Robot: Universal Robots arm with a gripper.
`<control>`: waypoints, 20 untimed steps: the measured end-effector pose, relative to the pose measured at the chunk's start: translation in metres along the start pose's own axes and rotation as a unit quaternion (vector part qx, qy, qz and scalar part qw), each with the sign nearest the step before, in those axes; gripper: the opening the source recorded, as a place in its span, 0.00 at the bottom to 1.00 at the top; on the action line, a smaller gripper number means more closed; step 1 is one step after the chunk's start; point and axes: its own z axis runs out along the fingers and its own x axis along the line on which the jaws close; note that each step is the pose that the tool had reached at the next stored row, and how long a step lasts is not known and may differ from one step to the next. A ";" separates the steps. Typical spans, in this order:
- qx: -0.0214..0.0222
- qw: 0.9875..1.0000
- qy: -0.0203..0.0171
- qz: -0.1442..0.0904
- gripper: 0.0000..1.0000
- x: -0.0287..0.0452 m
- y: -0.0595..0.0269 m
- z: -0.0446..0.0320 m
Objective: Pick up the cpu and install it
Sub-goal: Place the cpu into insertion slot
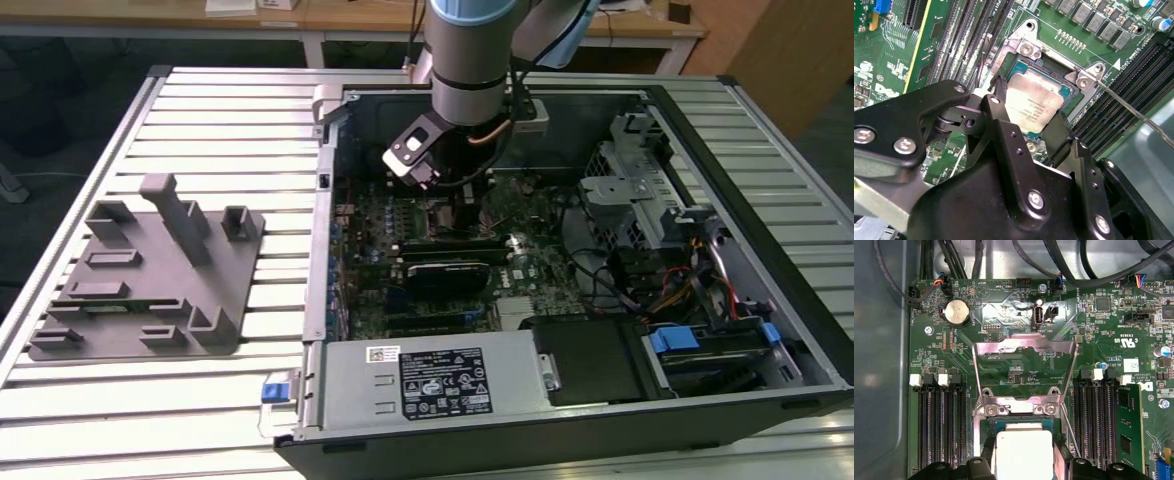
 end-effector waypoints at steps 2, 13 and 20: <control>0.000 1.000 0.000 0.000 0.54 0.0000 0.0000 0.0000; 0.000 1.000 0.000 -0.003 0.54 0.0000 0.0003 0.0000; 0.000 1.000 0.001 -0.013 0.54 0.0000 0.0006 0.0001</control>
